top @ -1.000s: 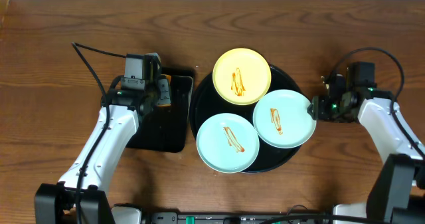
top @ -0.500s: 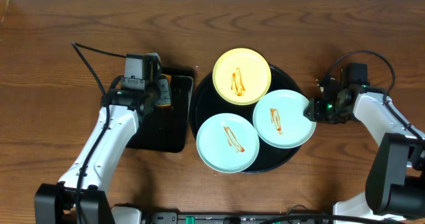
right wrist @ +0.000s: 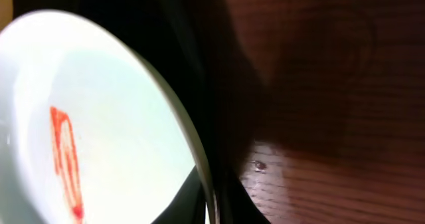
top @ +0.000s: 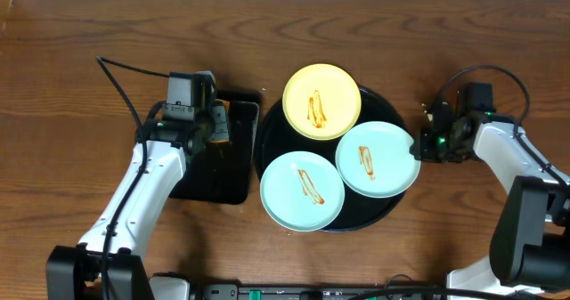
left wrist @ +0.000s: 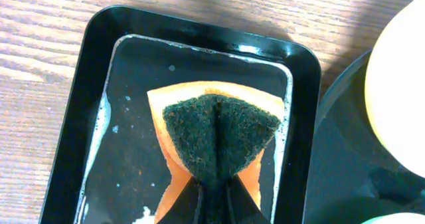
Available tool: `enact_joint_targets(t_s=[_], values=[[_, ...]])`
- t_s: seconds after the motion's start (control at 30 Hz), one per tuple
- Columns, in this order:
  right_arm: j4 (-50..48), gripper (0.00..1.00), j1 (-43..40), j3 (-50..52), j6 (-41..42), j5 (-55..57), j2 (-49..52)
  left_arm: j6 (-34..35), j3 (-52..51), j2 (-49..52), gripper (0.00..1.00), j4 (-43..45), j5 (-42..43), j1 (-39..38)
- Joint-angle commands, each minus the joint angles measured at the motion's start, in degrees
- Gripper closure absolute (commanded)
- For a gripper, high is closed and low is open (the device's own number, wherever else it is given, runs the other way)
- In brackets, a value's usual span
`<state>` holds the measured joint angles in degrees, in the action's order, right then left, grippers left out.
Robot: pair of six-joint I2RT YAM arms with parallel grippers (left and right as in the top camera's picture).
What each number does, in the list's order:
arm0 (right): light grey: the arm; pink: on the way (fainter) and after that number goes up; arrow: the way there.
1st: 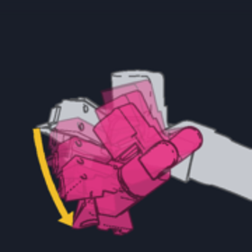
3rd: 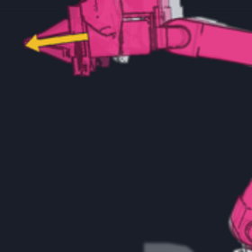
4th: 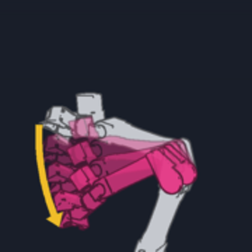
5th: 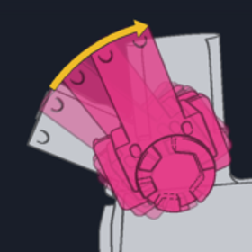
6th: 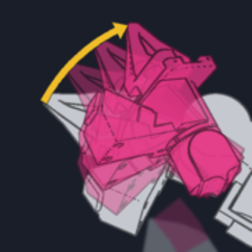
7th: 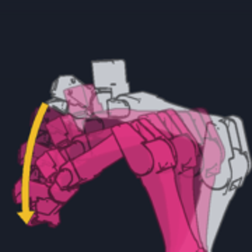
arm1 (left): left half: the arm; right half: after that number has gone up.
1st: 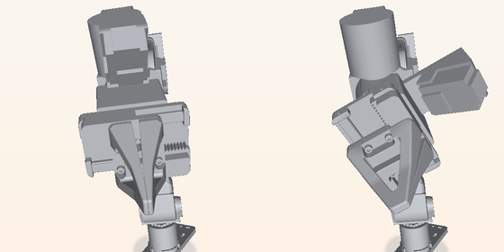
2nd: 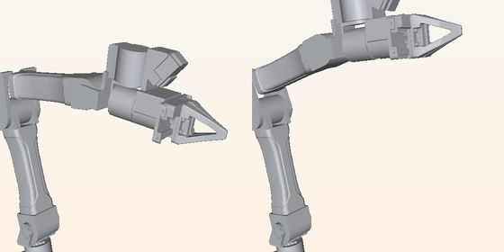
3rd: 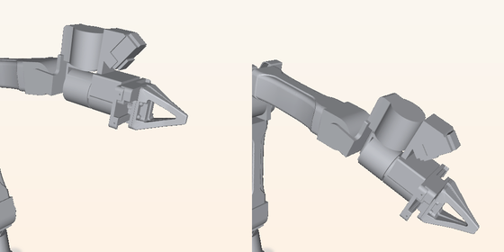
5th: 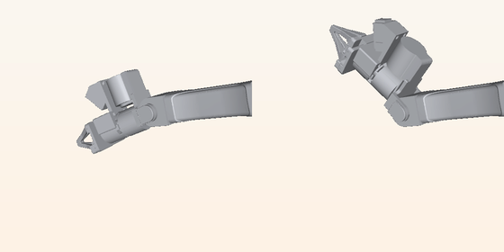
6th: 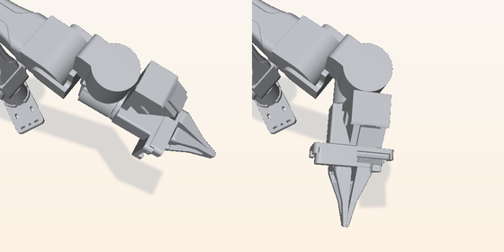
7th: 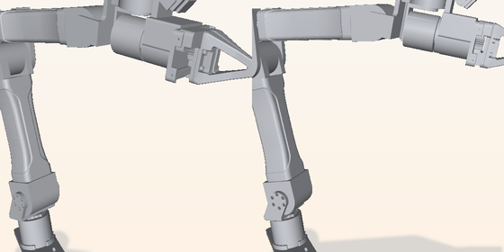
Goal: Clean dirty plates on tray and stack at the side
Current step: 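Lift the sponge with the left gripper toward the plates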
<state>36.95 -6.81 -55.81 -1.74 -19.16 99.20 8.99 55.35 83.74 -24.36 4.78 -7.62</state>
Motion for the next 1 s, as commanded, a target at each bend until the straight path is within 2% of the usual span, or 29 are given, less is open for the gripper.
enact_joint_targets(t_s=[0.0,0.4,0.9,0.97], values=[[0.2,0.96,-0.5,0.4,-0.3,3.2,1.5,0.1,0.0,-0.2,0.92,-0.4,0.2,-0.2],[0.8,0.99,-0.5,0.4,-0.3,3.2,1.5,0.1,0.0,-0.2,0.92,-0.1,3.0,-0.2],[1.2,0.99,-0.5,0.4,-0.2,3.2,1.5,0.1,0.0,-0.3,0.92,3.6,3.8,-0.2],[1.2,0.99,-0.5,0.4,-0.3,3.2,1.5,0.1,0.0,-0.6,0.93,5.6,6.3,-0.2]])
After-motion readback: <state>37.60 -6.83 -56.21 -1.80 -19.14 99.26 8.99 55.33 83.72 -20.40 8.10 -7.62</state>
